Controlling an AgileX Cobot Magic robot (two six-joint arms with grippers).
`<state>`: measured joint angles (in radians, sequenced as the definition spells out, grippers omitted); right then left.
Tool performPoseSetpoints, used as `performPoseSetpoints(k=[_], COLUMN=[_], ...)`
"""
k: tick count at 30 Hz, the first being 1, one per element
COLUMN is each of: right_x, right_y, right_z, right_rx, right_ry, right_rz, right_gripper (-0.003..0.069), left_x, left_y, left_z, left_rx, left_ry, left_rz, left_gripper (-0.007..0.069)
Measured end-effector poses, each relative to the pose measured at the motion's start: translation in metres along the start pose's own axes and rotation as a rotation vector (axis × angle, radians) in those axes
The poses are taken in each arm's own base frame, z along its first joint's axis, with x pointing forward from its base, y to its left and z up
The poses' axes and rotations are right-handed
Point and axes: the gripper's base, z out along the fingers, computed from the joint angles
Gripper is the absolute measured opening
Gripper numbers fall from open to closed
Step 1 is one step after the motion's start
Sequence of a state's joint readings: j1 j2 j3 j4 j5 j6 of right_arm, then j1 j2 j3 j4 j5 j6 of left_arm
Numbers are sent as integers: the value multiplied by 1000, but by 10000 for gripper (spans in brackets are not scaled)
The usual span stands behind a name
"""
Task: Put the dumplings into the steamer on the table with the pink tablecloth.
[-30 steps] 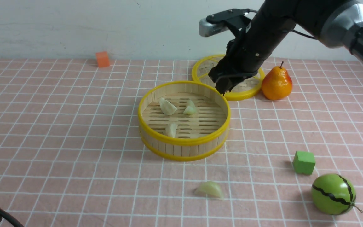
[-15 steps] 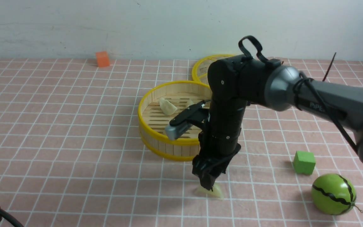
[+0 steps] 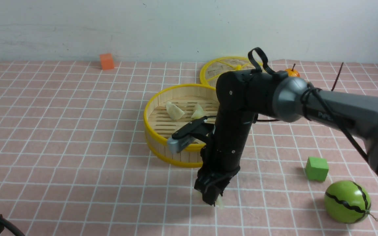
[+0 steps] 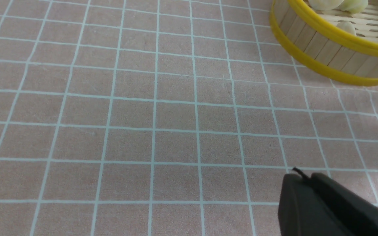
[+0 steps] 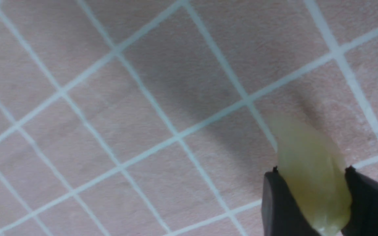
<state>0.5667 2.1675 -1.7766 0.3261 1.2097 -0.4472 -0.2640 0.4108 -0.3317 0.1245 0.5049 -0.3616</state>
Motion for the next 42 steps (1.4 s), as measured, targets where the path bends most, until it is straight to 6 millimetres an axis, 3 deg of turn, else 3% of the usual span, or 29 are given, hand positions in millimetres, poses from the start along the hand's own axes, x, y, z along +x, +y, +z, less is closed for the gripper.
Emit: performPoseSetpoints(k=[1,4,5,6,9,11,13,17,18,20,24,29,31,34,36,37,38,39,40,42], right_x=[-2,-19,-20,-28,-39,-42,-48,-51,-50,-48,-49,-52,-51,-44,-30,-30,-19,-18,-4,10], right_y=[3,14,15,19,15,11,-7,-46,-46,-61,-64,-63,-61,-55,-44,-43,-29,-27,-9,8], right_z=[-7,-53,-56,-84,-110,-110,-98,-50,-50,-29,-25,-36,-51,-78,-112,-116,-150,-154,-194,-226], right_rx=[-2,30,34,74,156,172,209,241,243,241,247,270,303,355,409,416,452,456,484,501], right_ry=[-20,-161,-171,-252,-386,-409,-433,-349,-349,-306,-313,-359,-350,-322,-285,-292,-327,-336,-417,-490], right_rz=[-13,-91,-95,-135,-157,-153,-131,-71,-70,-20,-8,32,47,59,85,86,105,107,122,133], right_gripper=[242,242,242,242,242,242,242,242,242,242,256,426,484,492,448,442,377,369,293,220], left_x=[0,-1,-1,-1,-2,-2,-2,-2,-2,-2,-3,-3,-4,-4,-4,-4,-4,-4,-4,-4], left_y=[0,0,0,0,-1,-1,-1,-1,-1,-1,-1,-1,-2,-2,-2,-2,-2,-2,-2,-2], left_z=[0,0,0,0,0,0,0,0,0,0,0,0,0,0,0,0,0,0,0,0], left_rx=[0,3,3,5,7,8,8,8,8,8,13,15,17,18,18,18,18,18,18,18], left_ry=[0,-7,-7,-14,-19,-20,-20,-20,-20,-21,-32,-38,-43,-47,-47,-47,-47,-47,-47,-47], left_rz=[0,0,0,0,0,0,0,-1,-1,-1,-1,-1,-1,-1,-1,-1,-1,-1,-1,-2], left_gripper=[33,36,36,38,39,39,39,39,39,39,43,50,54,56,57,57,57,57,60,62])
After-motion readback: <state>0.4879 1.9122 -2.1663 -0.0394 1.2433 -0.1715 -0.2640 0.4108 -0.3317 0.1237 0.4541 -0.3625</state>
